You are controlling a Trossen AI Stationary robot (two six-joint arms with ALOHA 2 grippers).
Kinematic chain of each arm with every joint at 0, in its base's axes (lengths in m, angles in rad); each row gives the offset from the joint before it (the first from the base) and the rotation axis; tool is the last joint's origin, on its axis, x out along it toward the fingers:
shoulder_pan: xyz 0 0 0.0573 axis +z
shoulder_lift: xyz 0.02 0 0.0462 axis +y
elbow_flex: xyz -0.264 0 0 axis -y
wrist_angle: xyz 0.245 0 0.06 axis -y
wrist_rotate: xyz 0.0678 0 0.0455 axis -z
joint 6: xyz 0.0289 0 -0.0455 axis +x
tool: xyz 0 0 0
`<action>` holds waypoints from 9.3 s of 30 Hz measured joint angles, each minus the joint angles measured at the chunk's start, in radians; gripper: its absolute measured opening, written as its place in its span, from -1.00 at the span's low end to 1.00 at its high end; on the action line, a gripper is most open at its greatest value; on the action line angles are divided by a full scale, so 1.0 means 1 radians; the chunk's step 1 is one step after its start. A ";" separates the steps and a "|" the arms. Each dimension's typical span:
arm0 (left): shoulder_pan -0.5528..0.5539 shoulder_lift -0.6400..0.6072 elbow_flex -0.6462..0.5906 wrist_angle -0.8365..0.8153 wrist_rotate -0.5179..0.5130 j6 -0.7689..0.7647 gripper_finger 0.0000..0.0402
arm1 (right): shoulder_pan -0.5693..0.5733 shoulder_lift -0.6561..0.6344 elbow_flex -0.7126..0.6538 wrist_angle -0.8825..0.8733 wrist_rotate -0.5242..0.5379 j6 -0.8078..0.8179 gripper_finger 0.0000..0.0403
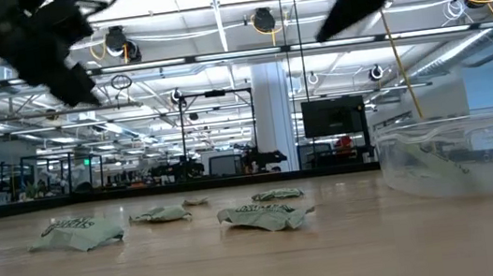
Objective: Pick and place Stevia / Truvia into bins
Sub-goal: Put the stevia packet into the transparent container
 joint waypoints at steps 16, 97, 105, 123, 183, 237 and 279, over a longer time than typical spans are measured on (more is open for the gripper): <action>-0.487 0.215 0.000 -0.160 0.189 -0.829 -0.43 | -0.140 0.002 -0.216 0.685 0.159 -0.673 -0.10; -0.174 1.279 0.985 0.349 0.058 0.358 -0.91 | 0.276 -0.182 -0.306 1.134 0.795 -0.831 -0.10; -0.168 1.341 1.085 0.222 -0.028 0.386 -0.92 | 0.303 -0.364 -0.496 1.129 0.675 -0.751 -0.10; -0.109 0.964 1.050 -0.730 -0.338 0.251 -0.67 | -0.037 -0.256 -0.322 0.570 -0.237 -0.251 -0.10; -0.035 0.480 0.710 -0.651 -0.424 0.128 -0.79 | 0.162 0.262 0.169 -0.084 -0.520 0.078 -0.81; -0.077 0.499 -0.022 0.474 -0.281 0.063 -0.70 | -0.203 0.049 0.090 -0.035 -0.129 -0.240 -0.35; -0.032 0.886 -0.024 0.900 -0.335 -0.260 -0.06 | -0.209 0.049 -0.019 0.177 -0.129 -0.347 -0.35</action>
